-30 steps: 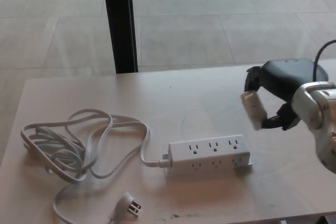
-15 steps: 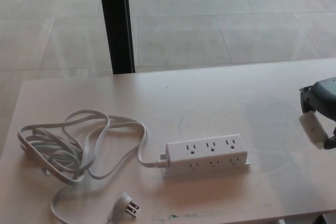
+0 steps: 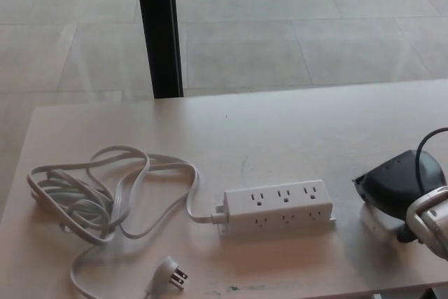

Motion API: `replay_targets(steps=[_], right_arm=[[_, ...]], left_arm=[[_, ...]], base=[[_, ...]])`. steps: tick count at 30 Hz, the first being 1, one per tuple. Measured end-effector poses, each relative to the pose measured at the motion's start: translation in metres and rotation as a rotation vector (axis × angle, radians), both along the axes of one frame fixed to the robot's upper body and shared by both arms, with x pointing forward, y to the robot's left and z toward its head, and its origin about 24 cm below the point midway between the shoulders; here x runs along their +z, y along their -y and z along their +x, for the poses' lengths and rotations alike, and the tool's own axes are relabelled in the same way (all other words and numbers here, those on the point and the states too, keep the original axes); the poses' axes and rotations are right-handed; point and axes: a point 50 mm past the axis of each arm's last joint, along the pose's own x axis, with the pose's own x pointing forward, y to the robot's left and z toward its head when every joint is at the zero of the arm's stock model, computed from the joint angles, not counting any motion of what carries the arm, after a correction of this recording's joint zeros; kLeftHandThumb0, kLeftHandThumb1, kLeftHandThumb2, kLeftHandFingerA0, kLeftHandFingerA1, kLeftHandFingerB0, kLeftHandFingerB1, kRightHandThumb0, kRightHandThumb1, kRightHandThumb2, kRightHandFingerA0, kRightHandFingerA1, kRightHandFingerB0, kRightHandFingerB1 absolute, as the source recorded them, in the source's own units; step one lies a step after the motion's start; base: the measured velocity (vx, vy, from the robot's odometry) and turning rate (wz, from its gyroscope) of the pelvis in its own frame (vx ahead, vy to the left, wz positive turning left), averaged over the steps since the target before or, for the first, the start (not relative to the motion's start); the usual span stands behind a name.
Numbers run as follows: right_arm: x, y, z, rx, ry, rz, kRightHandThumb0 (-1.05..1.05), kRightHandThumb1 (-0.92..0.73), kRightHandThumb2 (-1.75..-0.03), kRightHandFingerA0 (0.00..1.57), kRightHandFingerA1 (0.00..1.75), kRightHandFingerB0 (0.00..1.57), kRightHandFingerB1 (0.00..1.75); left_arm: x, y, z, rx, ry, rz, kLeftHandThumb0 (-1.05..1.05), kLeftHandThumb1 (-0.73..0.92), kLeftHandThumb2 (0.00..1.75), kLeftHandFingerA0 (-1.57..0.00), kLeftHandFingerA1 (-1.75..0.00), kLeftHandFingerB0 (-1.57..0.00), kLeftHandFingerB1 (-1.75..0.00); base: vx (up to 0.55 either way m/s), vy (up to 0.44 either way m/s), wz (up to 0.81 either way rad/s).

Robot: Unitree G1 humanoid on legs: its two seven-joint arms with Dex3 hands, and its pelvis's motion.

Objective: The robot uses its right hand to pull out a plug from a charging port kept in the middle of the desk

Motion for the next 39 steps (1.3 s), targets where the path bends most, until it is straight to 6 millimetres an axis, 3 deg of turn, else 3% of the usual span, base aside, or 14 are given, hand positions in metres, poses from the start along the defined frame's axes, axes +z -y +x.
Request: replay_targets(steps=[4,7,9,14,17,18,19,24,26,28,30,34,38,39], right_arm=[[-0.001,0.007,-0.001,-0.002,-0.004,-0.083,-0.43,-0.51,-0.59,0.82,1.62,0.64,0.65],[-0.001,0.01,-0.001,-0.024,-0.023,-0.112,-0.78,-0.37,-0.75,0.98,1.48,0.13,0.43],[-0.001,0.012,-0.001,-0.04,-0.039,-0.123,-0.79,-0.46,-0.59,0.91,1.57,0.1,0.34],[0.009,0.017,0.003,-0.106,-0.062,-0.079,-0.94,-0.43,-0.9,0.93,1.41,0.0,0.05],[0.02,0.019,0.007,-0.145,-0.061,-0.017,-0.96,-0.45,-0.93,0.83,1.23,0.05,0.0],[0.026,0.019,0.009,-0.162,-0.056,0.018,-1.03,-0.63,-0.63,0.7,1.19,0.0,0.11],[0.032,0.021,0.011,-0.178,-0.05,0.053,-0.92,-0.44,-0.97,0.72,1.04,0.0,0.01],[0.054,0.028,0.015,-0.225,-0.026,0.187,-0.95,-0.5,-0.96,0.36,0.68,0.0,0.0],[0.062,0.032,0.016,-0.246,-0.02,0.238,-1.02,-0.51,-0.76,0.41,0.73,0.0,0.07],[0.073,0.04,0.016,-0.271,-0.002,0.308,-0.89,-0.5,-0.9,0.95,1.35,0.05,0.26],[0.084,0.048,0.015,-0.292,0.025,0.374,-0.79,-0.64,-0.61,0.87,1.27,0.17,0.28],[0.096,0.071,0.009,-0.353,0.067,0.471,-0.91,-0.53,-0.92,1.11,1.04,0.15,0.46],[0.098,0.1,-0.002,-0.431,0.093,0.541,-0.93,-0.64,-0.6,1.19,1.03,0.19,0.6],[0.097,0.104,-0.003,-0.44,0.093,0.546,-0.86,-0.48,-0.92,1.15,1.02,0.18,0.64]], left_arm=[[0.0,0.0,0.0,0.002,0.0,0.002,-0.78,0.92,0.75,-0.76,-0.55,-0.57,-0.44],[0.0,0.0,-0.001,0.003,-0.002,0.002,-0.8,0.92,0.77,-0.73,-0.53,-0.55,-0.43],[0.0,0.0,-0.001,0.003,-0.002,0.002,-0.78,0.92,0.74,-0.77,-0.56,-0.58,-0.44],[0.0,0.0,-0.001,0.004,-0.002,0.002,-0.78,0.92,0.75,-0.78,-0.57,-0.56,-0.44],[0.0,0.0,-0.001,0.004,-0.003,0.002,-0.79,0.92,0.75,-0.79,-0.56,-0.58,-0.44],[-0.001,0.0,-0.001,0.004,-0.003,0.002,-0.81,0.92,0.77,-0.74,-0.53,-0.53,-0.43],[-0.001,0.0,-0.001,0.004,-0.003,0.002,-0.79,0.92,0.76,-0.75,-0.55,-0.55,-0.44],[-0.001,0.0,-0.001,0.004,-0.004,0.002,-0.82,0.92,0.77,-0.72,-0.53,-0.55,-0.43],[-0.001,0.0,-0.001,0.004,-0.004,0.002,-0.8,0.92,0.75,-0.74,-0.53,-0.56,-0.44],[-0.001,0.0,-0.002,0.005,-0.006,0.002,-0.8,0.92,0.74,-0.76,-0.55,-0.57,-0.44],[-0.001,0.0,-0.002,0.005,-0.006,0.002,-0.79,0.92,0.75,-0.76,-0.55,-0.56,-0.44],[-0.001,0.0,-0.003,0.005,-0.008,0.002,-0.8,0.92,0.78,-0.74,-0.53,-0.53,-0.43],[-0.001,0.0,-0.003,0.005,-0.009,0.002,-0.81,0.92,0.77,-0.73,-0.52,-0.54,-0.43],[-0.001,0.0,-0.003,0.005,-0.009,0.002,-0.78,0.92,0.76,-0.75,-0.53,-0.56,-0.44]], base=[[0.0,0.0,0.0],[0.0,0.0,0.0],[0.0,0.0,0.0],[0.0,0.0,0.0],[0.0,0.0,0.0],[0.0,0.0,0.0],[0.0,0.0,0.0],[0.0,0.0,0.0],[0.0,0.0,0.0],[0.0,0.0,0.0],[0.0,0.0,0.0],[0.0,0.0,0.0],[0.0,0.0,0.0],[0.0,0.0,0.0]])
